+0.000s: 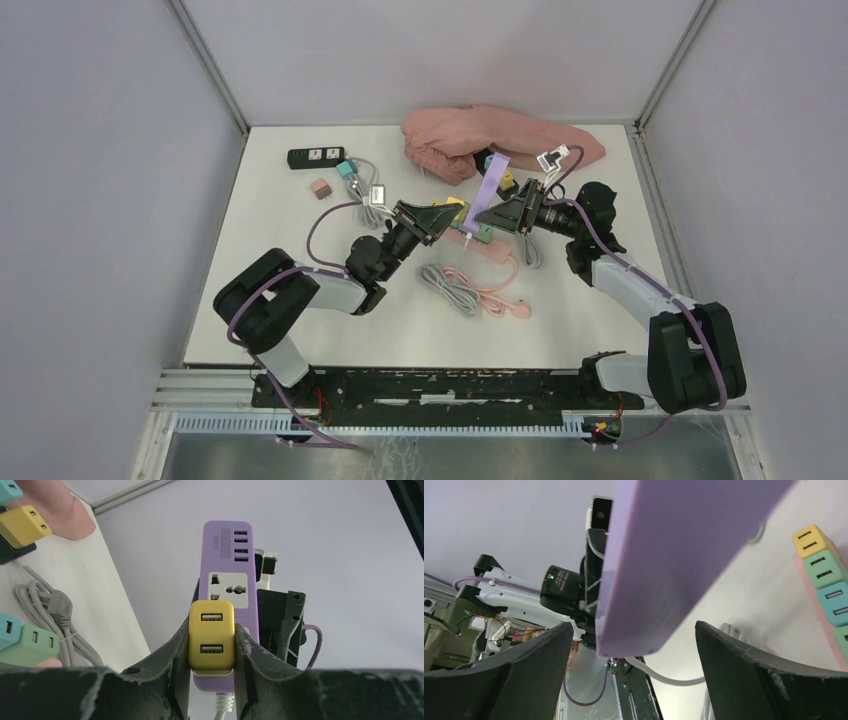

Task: Pull the plug off the socket
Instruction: Remove the plug from the socket.

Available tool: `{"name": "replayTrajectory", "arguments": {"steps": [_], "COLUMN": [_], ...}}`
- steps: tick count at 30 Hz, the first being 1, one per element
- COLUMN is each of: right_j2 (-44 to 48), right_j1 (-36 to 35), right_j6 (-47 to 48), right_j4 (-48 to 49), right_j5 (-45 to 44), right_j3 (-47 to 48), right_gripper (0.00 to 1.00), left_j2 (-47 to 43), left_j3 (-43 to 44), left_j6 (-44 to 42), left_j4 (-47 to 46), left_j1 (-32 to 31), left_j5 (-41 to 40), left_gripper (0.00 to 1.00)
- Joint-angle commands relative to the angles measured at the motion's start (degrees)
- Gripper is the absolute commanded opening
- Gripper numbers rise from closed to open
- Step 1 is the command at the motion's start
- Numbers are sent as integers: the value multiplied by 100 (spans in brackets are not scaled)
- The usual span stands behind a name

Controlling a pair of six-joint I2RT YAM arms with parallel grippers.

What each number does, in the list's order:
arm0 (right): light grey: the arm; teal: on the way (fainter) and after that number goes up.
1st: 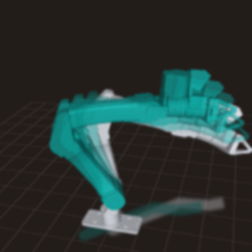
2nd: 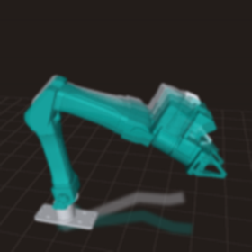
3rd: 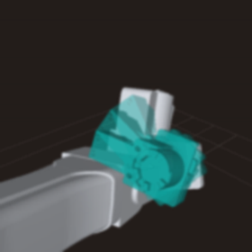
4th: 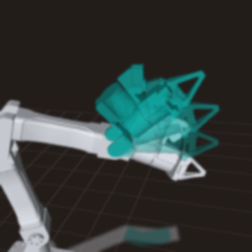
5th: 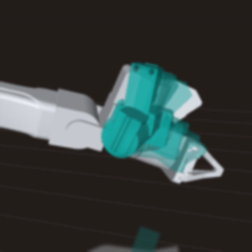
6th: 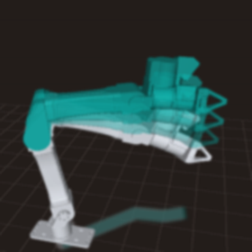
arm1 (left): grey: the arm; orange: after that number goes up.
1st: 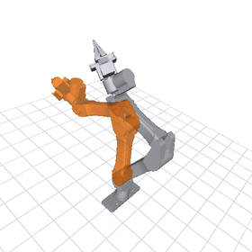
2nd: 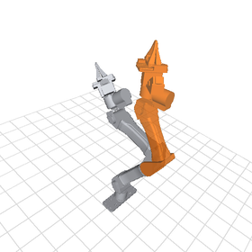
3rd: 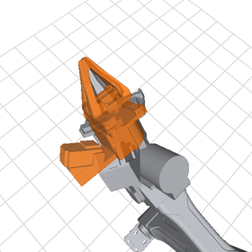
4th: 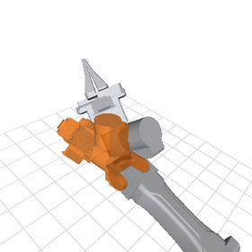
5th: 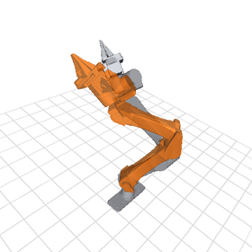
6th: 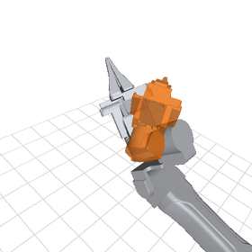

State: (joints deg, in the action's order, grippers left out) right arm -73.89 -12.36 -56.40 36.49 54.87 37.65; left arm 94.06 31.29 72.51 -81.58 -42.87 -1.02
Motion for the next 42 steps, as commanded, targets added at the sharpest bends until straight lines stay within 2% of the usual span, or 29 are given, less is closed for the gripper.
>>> {"name": "replayTrajectory", "arguments": {"steps": [1, 7, 14, 17, 21, 24, 29, 33, 42], "right_j2": [61, 202, 307, 297, 304, 304, 313, 338, 235], "right_j1": [-91, -96, -82, -80, -44, -7, 109, 115, 201], "right_j6": [-498, -425, -556, -620, -688, -775, -925, -1053, -1021], "right_j4": [969, 880, 961, 1137, 1194, 1285, 1476, 1696, 1617], "right_j5": [-21, -303, -321, -290, -239, -174, -24, -7, 13], "right_j3": [-5, -143, -171, -194, -193, -205, -225, -266, -281], "right_gripper": [98, 89, 72, 53, 16, 7, 0, 0, 0], "left_j2": [150, 239, 286, 367, 574, 564, 114, -198, -337], "left_j3": [446, 549, 517, 458, 401, 398, 69, -360, -712], "left_j6": [645, 681, 644, 575, 611, 496, 30, -298, -284], "left_j4": [-1035, -1127, -1159, -1405, -1755, -1756, -1756, -1756, -1756], "left_j1": [-160, -306, -352, -348, -344, -339, -216, -169, -140], "left_j5": [-75, -157, -241, -315, -493, -587, -1110, -1709, -1833], "left_gripper": [3, 3, 3, 3, 3, 3, 3, 3, 3]}}
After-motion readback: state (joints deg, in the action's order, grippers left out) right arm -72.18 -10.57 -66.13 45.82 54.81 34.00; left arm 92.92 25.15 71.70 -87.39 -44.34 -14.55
